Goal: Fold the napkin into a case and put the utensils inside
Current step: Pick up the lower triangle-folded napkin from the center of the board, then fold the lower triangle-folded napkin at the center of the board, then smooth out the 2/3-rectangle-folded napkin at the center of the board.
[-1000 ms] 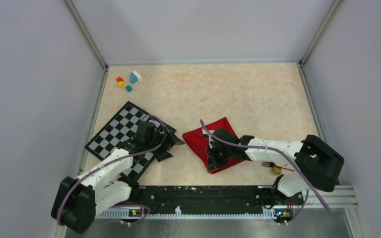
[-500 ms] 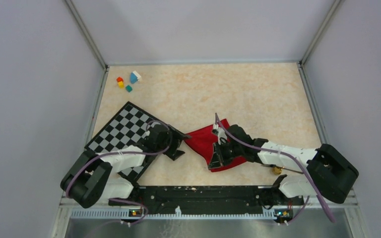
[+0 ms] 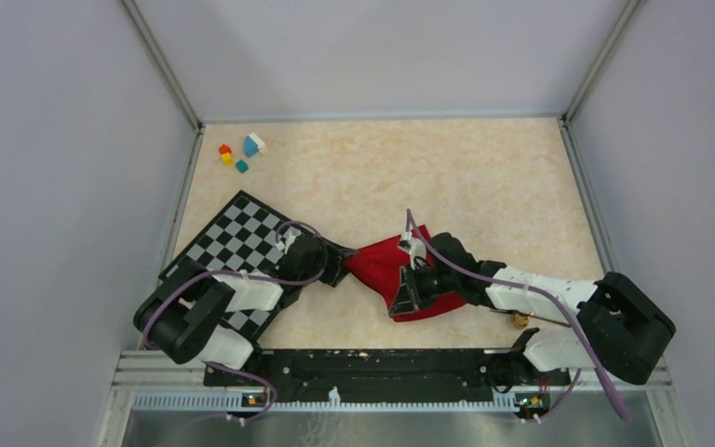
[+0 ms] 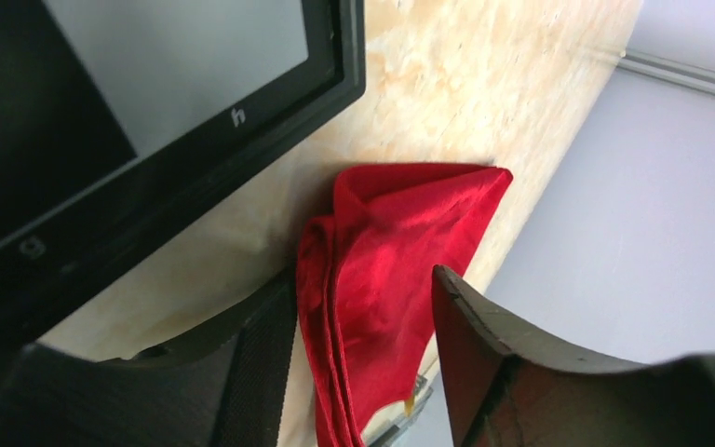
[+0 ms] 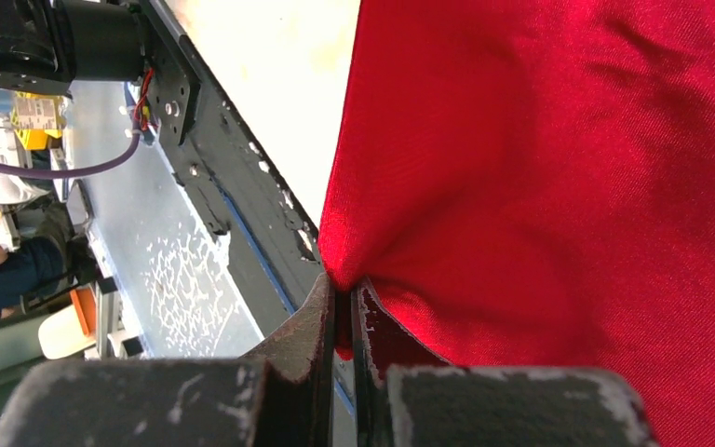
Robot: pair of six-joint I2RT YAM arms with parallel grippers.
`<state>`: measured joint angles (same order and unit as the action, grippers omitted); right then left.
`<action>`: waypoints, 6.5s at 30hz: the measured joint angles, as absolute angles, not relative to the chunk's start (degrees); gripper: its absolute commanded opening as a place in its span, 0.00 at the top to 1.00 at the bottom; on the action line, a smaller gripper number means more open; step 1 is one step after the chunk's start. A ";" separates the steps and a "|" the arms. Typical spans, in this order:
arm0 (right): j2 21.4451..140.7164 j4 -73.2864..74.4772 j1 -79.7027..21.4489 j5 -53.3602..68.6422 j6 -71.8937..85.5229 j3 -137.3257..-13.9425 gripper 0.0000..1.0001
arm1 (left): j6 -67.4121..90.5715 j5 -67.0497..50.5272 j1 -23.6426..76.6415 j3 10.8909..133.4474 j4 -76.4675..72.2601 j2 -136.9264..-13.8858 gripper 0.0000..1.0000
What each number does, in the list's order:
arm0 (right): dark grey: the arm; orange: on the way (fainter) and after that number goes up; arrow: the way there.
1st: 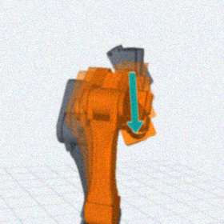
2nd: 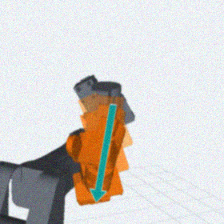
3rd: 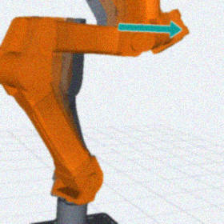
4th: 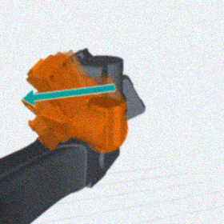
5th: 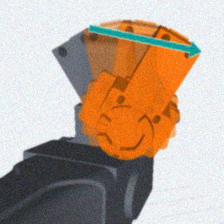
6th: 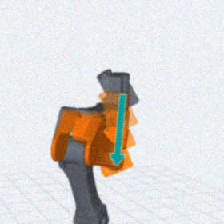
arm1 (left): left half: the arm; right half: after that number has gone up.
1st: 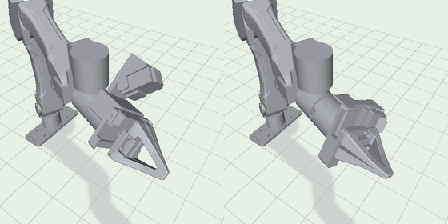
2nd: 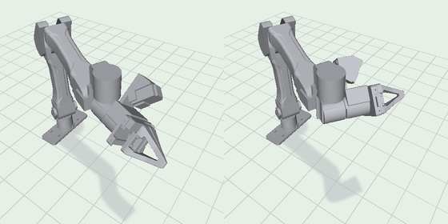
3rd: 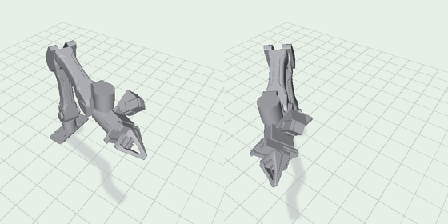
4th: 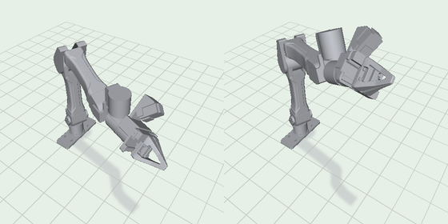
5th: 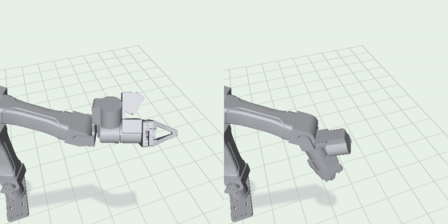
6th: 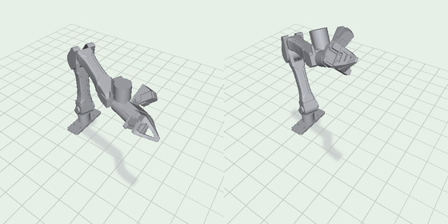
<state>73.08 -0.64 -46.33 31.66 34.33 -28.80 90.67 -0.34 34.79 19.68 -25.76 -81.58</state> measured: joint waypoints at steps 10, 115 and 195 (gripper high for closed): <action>71.53 -1.23 -45.63 32.49 34.35 -27.20 1.00 | 81.89 5.04 35.73 21.26 -28.12 -85.03 0.79; 65.82 -9.37 -45.34 11.11 25.04 -20.36 0.33 | 74.26 29.69 44.01 93.08 66.26 -122.93 1.00; 60.64 -8.01 -46.50 4.27 43.97 -12.75 1.00 | 51.29 -12.16 33.76 58.00 13.06 -102.30 0.89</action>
